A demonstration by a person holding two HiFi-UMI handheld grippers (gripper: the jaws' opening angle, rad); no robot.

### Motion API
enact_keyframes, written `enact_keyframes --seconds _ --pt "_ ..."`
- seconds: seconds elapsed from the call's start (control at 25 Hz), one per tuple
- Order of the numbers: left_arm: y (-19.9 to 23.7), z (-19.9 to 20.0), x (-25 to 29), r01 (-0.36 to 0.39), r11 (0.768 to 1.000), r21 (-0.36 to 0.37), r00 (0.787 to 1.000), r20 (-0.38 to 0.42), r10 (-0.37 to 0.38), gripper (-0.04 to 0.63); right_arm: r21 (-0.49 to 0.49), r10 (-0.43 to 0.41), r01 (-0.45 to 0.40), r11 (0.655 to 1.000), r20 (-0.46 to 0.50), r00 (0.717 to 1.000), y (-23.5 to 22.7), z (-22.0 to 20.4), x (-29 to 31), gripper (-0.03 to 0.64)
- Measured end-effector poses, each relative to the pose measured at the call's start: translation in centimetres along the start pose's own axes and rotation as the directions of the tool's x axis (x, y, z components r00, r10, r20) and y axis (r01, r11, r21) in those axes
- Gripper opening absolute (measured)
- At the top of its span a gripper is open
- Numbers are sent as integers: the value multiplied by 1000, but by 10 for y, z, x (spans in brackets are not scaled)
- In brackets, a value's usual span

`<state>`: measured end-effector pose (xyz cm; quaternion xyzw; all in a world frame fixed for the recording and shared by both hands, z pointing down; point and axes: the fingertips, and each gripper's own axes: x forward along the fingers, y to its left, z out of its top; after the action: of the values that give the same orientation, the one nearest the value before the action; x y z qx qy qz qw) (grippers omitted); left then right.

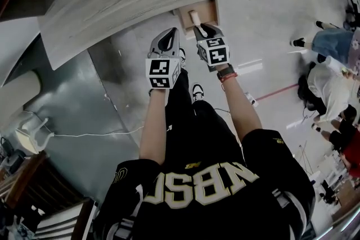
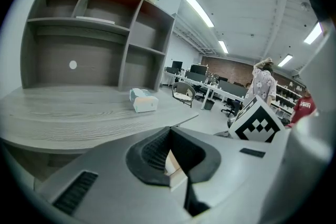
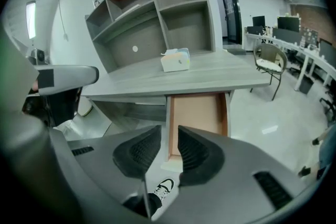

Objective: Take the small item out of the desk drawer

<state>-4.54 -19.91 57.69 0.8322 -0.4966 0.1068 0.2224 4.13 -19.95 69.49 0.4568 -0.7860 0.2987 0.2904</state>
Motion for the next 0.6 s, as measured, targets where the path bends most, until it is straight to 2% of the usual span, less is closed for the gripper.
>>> enact_keyframes --seconds 0.2,0.6 --pt "5 -17 7 -6 1000 -18 1000 -30 5 12 -5 -1 1 1000 -85 996 -8 -25 24 127" --pt "24 -36 24 -15 999 -42 998 -61 12 12 -27 5 -10 1000 -160 987 -21 -46 75 162"
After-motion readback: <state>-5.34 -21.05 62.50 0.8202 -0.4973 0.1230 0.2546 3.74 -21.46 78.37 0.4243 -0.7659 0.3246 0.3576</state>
